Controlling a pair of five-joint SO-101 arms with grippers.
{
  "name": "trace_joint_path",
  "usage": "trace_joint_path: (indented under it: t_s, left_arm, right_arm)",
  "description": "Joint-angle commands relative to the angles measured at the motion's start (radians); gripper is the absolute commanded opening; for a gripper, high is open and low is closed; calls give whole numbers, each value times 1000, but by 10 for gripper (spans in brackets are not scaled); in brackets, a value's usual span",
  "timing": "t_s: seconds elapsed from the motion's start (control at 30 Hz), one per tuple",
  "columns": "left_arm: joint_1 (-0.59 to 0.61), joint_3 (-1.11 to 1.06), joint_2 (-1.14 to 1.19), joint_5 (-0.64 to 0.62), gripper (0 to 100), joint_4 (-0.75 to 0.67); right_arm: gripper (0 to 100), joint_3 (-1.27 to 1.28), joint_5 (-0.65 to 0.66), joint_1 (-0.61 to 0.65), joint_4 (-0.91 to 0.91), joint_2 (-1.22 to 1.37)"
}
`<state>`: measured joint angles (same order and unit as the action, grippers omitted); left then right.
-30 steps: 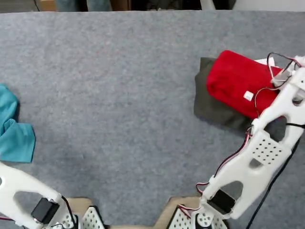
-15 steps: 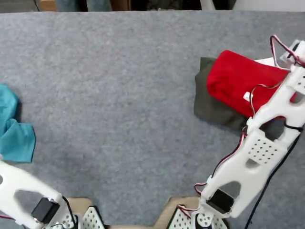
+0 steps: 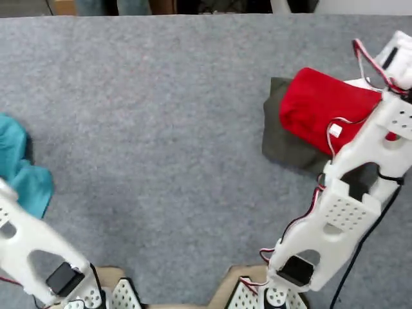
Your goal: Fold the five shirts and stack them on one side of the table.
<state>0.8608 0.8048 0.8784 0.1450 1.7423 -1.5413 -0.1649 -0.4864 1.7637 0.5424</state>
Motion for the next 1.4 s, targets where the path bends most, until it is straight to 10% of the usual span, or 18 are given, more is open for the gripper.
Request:
trace_joint_path:
  t_s: [0.0,0.43,0.57,0.8,1.1,1.37]
  left_arm:
    - [-222,-325,-319,41,27,17]
    - [-1047,-911,-1003,-75,31,-255]
    - [-1152,-911,-1051,-130,175,-278]
    - [-993,-915,-1243,-180,250,-259]
    - [-346,-1230,-1424,-180,249,-423]
    - [-222,-1392,-1355,-393,247,-574]
  right_arm:
    - [36,-39,6,63,3,-61]
    - [39,82,83,230,3,-62]
    - [47,150,133,319,3,-62]
    - [227,325,169,534,-2,-56]
    - [233,573,169,850,-5,-54]
    - [193,618,169,839,2,-62]
